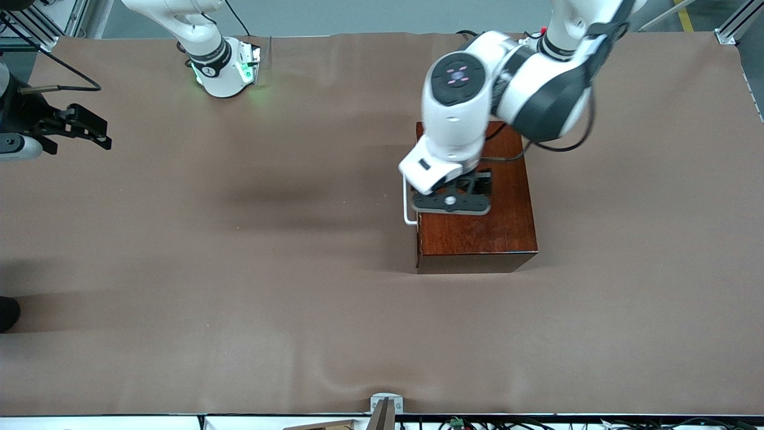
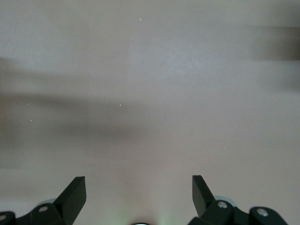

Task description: Open drawer, take yellow block, close drawer

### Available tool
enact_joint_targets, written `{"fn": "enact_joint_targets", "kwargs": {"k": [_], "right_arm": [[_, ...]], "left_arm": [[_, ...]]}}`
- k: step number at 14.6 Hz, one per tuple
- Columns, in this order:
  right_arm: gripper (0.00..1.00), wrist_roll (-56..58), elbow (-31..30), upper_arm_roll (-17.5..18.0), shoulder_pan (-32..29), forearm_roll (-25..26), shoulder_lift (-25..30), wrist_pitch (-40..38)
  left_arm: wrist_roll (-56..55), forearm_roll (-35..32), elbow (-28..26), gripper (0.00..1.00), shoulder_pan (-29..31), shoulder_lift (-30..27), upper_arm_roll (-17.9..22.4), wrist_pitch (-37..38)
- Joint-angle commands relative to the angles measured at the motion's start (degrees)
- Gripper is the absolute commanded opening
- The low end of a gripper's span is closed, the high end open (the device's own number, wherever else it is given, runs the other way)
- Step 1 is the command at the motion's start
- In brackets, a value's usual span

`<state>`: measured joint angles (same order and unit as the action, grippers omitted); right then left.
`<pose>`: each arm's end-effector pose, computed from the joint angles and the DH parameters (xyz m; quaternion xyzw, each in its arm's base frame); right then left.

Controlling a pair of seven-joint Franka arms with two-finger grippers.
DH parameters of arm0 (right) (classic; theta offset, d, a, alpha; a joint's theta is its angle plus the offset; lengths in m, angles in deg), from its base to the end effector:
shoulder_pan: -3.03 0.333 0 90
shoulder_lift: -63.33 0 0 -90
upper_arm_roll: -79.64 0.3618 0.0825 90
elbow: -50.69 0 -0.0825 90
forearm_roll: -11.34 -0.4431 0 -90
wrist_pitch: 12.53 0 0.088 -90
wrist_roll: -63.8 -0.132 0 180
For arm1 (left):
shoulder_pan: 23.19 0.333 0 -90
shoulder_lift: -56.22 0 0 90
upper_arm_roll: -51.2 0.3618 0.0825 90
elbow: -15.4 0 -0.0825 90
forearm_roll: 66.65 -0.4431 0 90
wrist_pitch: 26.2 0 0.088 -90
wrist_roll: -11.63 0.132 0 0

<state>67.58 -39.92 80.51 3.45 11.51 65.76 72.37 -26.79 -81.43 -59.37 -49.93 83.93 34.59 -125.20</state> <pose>0.5875 0.0130 0.6577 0.9986 0.0441 -0.0287 0.0012 0.6089 -0.4739 0.4745 -0.9967 0.0514 -0.0234 0.0590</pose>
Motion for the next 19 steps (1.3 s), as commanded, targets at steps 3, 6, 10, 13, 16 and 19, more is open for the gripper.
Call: {"fn": "enact_joint_targets", "kwargs": {"k": [3,6,10,13,16,19], "right_arm": [[1.00,-0.70,0.87,0.62,-0.24,0.28,-0.24,-0.35],[1.00,-0.70,0.96,0.62,-0.41,0.19,-0.24,-0.27],[1.00,-0.79,1.49,0.71,0.11,0.19,-0.24,-0.18],[1.00,-0.79,1.75,0.80,0.20,-0.16,-0.33,0.00],[1.00,-0.79,1.67,0.71,-0.50,-0.86,-0.42,-0.18],[1.00,-0.70,1.75,0.71,-0.50,-0.95,-0.42,0.00]], "left_arm": [[-5.94,-2.18,7.44,1.00,-17.26,8.93,13.84,-2.77],[-9.90,-2.18,7.44,1.00,-25.98,12.53,21.78,-4.28],[-14.82,-2.18,7.36,1.00,-28.80,15.17,22.41,-4.54],[-15.63,-2.18,7.01,1.00,-29.42,15.79,22.32,-4.54],[-17.29,-2.18,7.27,1.00,-29.43,17.55,22.41,-5.15],[-17.56,-2.27,7.00,1.00,-29.95,18.25,22.41,-5.16]]}}
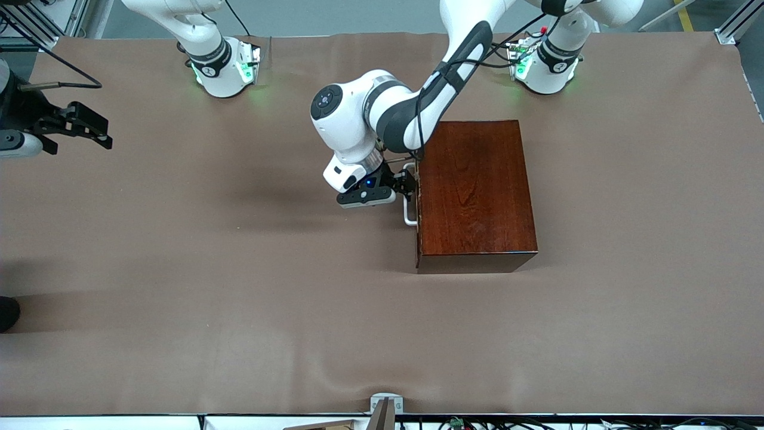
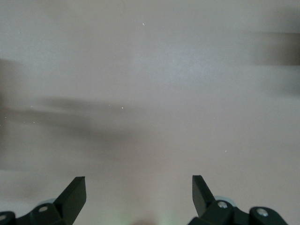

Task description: Open drawer, take yellow block, close drawer

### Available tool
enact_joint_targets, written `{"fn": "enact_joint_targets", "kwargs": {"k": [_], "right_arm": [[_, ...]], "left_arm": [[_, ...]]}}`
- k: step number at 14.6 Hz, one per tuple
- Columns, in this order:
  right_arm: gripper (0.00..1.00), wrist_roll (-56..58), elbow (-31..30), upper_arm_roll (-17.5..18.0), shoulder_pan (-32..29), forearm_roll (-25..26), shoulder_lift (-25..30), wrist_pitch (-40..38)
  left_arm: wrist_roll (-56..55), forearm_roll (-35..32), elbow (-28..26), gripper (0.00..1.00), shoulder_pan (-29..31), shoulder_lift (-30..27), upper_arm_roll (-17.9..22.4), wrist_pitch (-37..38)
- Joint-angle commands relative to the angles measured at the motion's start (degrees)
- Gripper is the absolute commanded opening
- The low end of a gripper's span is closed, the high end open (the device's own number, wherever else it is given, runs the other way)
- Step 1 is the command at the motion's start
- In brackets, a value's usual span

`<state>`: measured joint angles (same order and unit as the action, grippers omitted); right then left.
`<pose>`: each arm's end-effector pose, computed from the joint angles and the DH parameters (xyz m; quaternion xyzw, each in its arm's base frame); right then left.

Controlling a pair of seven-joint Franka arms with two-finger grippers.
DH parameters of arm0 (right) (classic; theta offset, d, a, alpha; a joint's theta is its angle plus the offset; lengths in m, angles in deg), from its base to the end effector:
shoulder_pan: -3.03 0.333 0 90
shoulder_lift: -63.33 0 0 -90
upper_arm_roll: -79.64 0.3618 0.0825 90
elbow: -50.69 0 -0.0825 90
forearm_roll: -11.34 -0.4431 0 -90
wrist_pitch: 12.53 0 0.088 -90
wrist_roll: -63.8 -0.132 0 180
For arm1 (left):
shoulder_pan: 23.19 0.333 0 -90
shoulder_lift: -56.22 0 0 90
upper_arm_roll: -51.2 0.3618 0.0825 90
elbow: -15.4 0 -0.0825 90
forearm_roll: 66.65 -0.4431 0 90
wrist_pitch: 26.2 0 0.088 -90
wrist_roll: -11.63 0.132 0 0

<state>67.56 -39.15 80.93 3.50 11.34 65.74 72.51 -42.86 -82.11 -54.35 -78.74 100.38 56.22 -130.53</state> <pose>0.5883 0.0184 0.6647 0.9986 0.0481 -0.0209 0.0001 0.5274 -0.6237 0.2930 -0.9839 0.0196 -0.0761 0.1607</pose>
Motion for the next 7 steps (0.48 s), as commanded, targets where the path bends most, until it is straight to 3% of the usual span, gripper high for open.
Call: {"fn": "enact_joint_targets", "kwargs": {"k": [1,7], "right_arm": [[1.00,-0.69,0.98,0.30,-0.39,-0.79,-0.48,-0.15],[1.00,-0.69,0.98,0.30,-0.65,-0.79,-1.01,0.65]], "left_arm": [[-1.50,-1.60,1.90,1.00,-1.14,2.06,0.78,0.17],[-1.67,-1.51,1.99,1.00,-1.14,3.21,0.69,-0.09]]}}
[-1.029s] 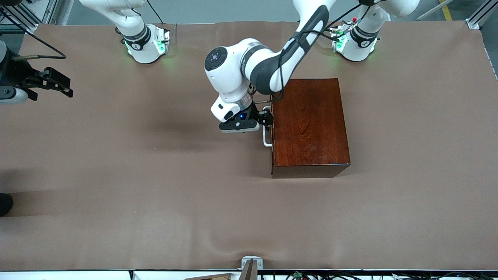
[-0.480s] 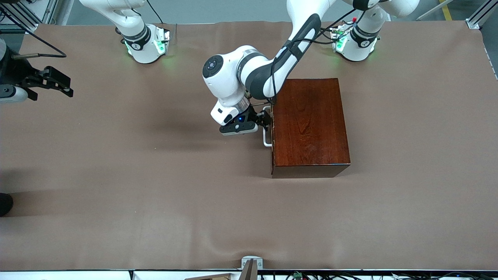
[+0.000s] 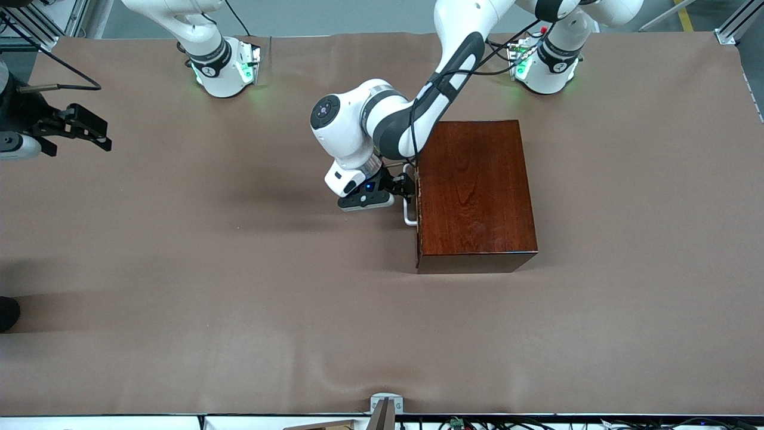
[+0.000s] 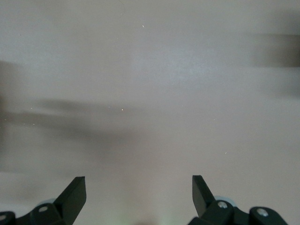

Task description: Open drawer, take yellow block, close drawer

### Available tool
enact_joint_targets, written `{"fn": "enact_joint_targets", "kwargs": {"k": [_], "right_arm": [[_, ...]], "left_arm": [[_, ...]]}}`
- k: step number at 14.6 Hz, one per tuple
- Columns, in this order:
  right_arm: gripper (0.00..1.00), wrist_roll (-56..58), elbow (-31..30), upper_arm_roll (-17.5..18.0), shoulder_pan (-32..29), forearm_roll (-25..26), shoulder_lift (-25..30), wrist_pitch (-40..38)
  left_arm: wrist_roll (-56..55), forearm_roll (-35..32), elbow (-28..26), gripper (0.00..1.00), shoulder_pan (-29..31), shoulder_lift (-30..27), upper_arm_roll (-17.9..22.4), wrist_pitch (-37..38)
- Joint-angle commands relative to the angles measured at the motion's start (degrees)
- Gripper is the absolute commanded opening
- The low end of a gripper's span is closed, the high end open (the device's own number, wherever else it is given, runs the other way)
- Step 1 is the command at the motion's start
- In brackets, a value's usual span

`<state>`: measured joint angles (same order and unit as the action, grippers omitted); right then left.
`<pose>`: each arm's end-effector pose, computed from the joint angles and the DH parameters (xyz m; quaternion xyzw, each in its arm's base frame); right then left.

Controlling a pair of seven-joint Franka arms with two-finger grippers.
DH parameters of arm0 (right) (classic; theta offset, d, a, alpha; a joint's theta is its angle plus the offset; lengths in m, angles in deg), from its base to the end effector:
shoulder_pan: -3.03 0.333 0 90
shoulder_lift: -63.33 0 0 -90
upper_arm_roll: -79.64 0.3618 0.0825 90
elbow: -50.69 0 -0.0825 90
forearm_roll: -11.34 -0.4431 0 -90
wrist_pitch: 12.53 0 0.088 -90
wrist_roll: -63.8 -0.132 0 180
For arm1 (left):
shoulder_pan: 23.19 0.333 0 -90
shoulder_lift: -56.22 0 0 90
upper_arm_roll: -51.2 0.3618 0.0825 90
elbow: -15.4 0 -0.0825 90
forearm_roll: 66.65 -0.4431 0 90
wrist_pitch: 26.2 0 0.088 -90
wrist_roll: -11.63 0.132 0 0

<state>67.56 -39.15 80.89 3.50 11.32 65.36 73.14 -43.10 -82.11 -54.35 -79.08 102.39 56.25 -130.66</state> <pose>0.5920 0.0181 0.6617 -0.9987 -0.0478 0.0187 0.0001 0.5230 -0.6254 0.2647 -0.9822 0.0231 -0.0677 0.1735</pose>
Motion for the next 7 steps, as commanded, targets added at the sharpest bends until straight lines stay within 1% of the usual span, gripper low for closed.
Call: {"fn": "enact_joint_targets", "kwargs": {"k": [1,7], "right_arm": [[1.00,-0.68,0.98,0.25,-0.56,-0.77,-0.63,0.02],[1.00,-0.68,0.98,0.33,-0.30,-0.77,-0.63,0.10]], "left_arm": [[-1.60,-1.51,1.98,1.00,-0.80,1.29,0.66,-0.04],[-7.84,-1.25,2.34,1.00,-1.23,2.08,0.04,-7.68]]}}
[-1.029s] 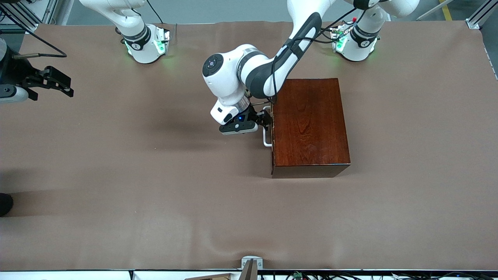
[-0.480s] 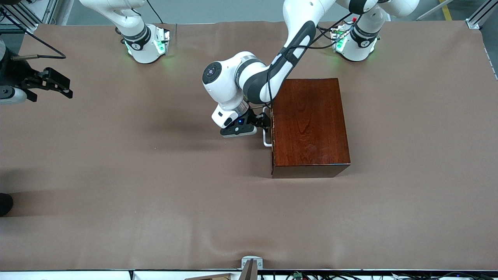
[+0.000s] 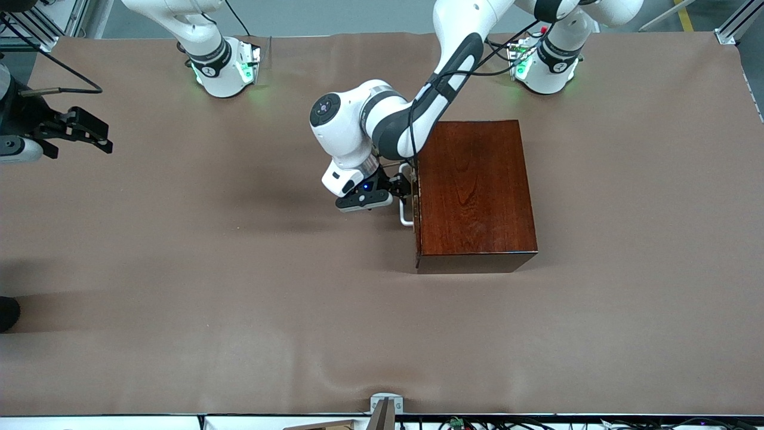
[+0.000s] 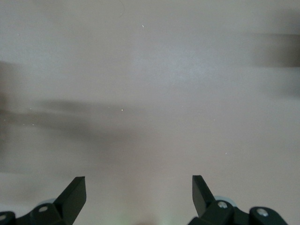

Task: Open drawer, take yellow block, close drawer
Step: 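Pull the drawer open by its handle with the left gripper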

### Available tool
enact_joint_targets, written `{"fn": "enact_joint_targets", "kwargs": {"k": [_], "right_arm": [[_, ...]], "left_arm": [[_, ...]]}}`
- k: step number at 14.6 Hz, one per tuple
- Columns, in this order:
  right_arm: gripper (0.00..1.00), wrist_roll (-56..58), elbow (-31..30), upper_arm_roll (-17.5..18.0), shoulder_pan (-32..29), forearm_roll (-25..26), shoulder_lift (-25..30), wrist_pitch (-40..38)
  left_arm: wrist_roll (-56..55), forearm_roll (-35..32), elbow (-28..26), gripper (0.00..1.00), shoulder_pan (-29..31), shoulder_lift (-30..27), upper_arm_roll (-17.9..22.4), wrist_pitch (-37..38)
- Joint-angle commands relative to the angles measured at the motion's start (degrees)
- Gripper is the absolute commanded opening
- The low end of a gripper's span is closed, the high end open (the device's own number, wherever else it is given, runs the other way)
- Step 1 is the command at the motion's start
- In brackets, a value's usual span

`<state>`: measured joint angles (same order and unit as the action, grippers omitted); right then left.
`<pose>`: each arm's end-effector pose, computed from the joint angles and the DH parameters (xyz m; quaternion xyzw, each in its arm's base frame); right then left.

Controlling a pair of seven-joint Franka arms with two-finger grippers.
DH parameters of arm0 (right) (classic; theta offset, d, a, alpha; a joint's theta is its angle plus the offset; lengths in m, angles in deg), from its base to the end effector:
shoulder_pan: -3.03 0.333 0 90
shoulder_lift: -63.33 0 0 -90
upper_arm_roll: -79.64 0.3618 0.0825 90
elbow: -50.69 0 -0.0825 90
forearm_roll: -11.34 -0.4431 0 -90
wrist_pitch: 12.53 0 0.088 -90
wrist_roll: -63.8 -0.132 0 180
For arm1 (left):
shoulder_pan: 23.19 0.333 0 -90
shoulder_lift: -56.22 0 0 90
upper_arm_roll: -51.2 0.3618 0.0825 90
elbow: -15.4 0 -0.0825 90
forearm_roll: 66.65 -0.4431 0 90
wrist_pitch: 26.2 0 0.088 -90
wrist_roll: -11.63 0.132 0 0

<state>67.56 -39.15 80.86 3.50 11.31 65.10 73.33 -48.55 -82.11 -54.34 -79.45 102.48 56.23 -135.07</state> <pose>0.5939 0.0178 0.6593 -0.9987 -0.0475 0.0193 0.0003 0.5231 -0.6392 0.2680 -0.9857 -0.0144 -0.0954 0.1379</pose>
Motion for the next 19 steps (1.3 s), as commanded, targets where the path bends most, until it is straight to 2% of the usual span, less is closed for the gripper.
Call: {"fn": "enact_joint_targets", "kwargs": {"k": [1,11,19], "right_arm": [[1.00,-0.68,0.98,0.36,-0.30,-0.76,-0.37,-0.08],[1.00,-0.68,1.07,0.36,-0.12,-0.76,-0.37,0.10],[1.00,-0.60,1.42,0.54,0.14,-0.06,-0.54,0.18]], "left_arm": [[-3.00,-1.16,2.33,1.00,-0.87,2.07,0.06,-4.50],[-12.31,-0.89,2.42,1.00,-1.05,3.39,-2.40,-15.40],[-17.94,-0.89,2.51,1.00,-1.05,3.39,-2.58,-21.03]]}}
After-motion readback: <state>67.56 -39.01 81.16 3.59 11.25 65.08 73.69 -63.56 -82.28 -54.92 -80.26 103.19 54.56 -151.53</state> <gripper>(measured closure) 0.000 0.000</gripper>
